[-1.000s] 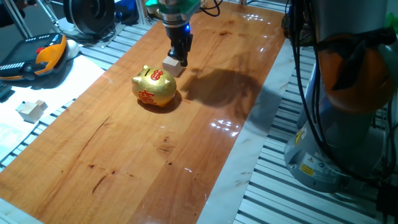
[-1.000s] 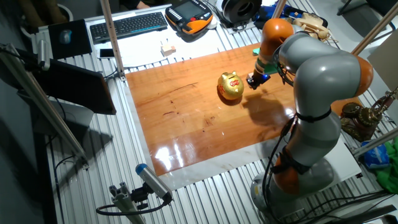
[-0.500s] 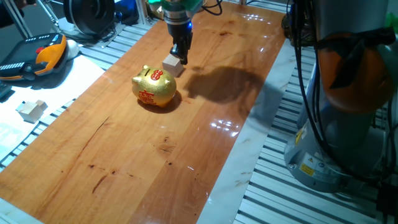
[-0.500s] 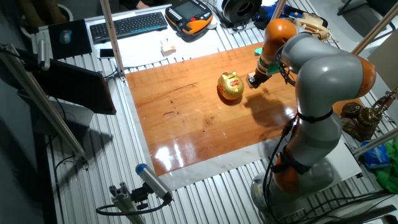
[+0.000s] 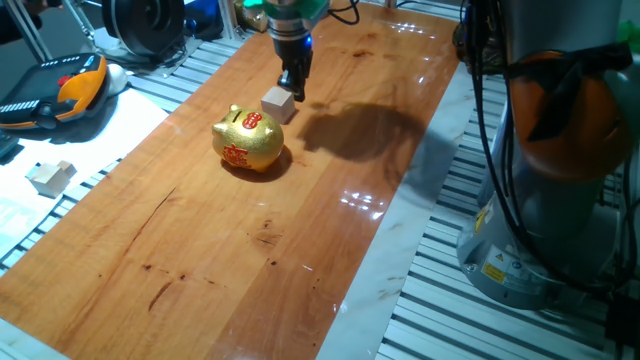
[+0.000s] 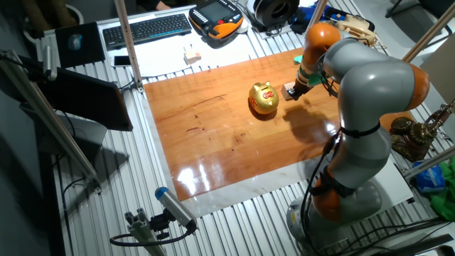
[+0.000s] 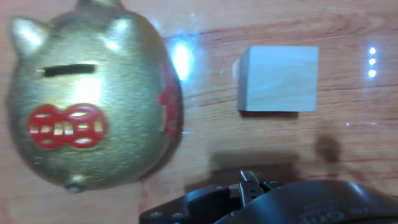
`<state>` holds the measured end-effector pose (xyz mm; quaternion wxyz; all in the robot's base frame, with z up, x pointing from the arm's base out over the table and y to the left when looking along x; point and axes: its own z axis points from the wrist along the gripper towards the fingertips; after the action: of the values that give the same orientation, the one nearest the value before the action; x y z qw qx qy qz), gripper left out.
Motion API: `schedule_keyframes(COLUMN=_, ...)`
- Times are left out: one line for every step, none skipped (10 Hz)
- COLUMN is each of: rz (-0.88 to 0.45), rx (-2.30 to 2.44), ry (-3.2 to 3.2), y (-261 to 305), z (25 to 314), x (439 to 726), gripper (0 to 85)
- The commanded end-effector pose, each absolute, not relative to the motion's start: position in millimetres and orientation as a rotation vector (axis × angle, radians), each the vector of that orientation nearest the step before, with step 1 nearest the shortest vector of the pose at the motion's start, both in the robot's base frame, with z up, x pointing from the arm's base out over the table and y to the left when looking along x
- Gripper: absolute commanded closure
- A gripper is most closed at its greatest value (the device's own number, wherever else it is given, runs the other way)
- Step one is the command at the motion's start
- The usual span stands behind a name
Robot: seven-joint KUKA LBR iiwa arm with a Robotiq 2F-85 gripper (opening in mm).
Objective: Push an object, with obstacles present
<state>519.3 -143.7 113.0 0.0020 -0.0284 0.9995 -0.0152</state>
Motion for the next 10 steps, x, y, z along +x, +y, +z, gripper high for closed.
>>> schedule_keyframes(rz=-0.046, rx=-0.092, ry=3.136, y=-147.8, z=111.7, x=519.9, gripper=85.0)
schedule_keyframes(rz=-0.046, rx=-0.09, ry=3.134, y=-150.8, z=110.4, x=521.6, gripper=85.0)
schedule_keyframes(rz=-0.053, rx=-0.088, ry=3.13, y=-153.1, z=108.0, x=523.7, gripper=85.0)
schedule_keyframes(rz=-0.053, rx=-0.09, ry=3.127, y=-156.8, z=104.8, x=526.1, gripper=85.0)
schedule_keyframes(rz=-0.053, rx=-0.097, ry=3.122, y=-160.8, z=101.1, x=528.1, gripper=85.0)
schedule_keyframes(rz=-0.046, rx=-0.104, ry=3.12, y=-164.1, z=97.9, x=530.0, gripper=85.0)
schedule_keyframes(rz=-0.039, rx=-0.104, ry=3.12, y=-165.9, z=95.6, x=531.9, gripper=85.0)
schedule_keyframes(rz=-0.037, rx=-0.104, ry=3.12, y=-166.6, z=93.3, x=533.1, gripper=85.0)
schedule_keyframes(rz=-0.03, rx=-0.102, ry=3.12, y=-166.5, z=91.4, x=535.0, gripper=85.0)
schedule_keyframes(rz=-0.025, rx=-0.097, ry=3.12, y=-165.4, z=89.8, x=538.4, gripper=85.0)
